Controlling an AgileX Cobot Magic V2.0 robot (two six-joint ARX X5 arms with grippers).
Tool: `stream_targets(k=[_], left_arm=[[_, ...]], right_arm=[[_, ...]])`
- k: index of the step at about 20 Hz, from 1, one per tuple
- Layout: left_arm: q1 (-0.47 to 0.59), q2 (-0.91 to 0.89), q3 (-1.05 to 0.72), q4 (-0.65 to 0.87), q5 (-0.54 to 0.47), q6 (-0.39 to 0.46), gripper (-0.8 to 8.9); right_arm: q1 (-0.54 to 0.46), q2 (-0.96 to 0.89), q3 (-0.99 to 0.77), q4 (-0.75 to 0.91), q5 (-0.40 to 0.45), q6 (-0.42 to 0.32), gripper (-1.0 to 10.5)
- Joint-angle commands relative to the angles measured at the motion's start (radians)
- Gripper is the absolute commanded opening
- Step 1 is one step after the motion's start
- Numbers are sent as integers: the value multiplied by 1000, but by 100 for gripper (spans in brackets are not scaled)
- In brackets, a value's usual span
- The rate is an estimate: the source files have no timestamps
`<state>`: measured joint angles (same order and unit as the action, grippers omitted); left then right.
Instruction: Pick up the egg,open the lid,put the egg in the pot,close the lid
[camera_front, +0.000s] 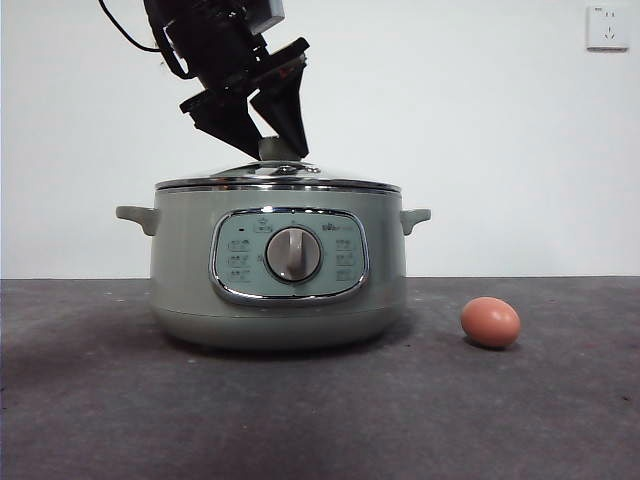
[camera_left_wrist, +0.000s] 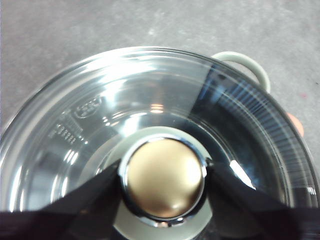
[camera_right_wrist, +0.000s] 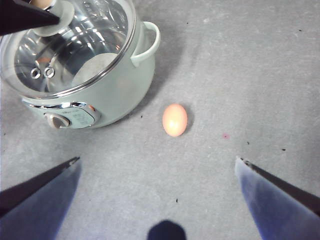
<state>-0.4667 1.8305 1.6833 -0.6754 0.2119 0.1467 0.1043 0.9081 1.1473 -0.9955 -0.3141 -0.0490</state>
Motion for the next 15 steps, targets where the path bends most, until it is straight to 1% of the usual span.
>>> stream_targets(k=[1,3,4,5,9,15], left_arm=[[-4,19,-4,-27,5,-15,116],[-3,17,-4,-37,5,-15,99],[-3,17,-4,-37,5,-15,26],[-3,17,-4,-37,5,-15,-11],[-3,11,9,-36,5,-15,-8],[-4,7,155,-99,5,-15,-8]], right_arm=[[1,0,2,8,0,-5,536],[1,0,2,6,0,-5,536],[1,0,2,6,0,-5,536],[1,0,2,6,0,-5,536],[1,0,2,6,0,-5,536],[1,7,2,7,0,-4,535]])
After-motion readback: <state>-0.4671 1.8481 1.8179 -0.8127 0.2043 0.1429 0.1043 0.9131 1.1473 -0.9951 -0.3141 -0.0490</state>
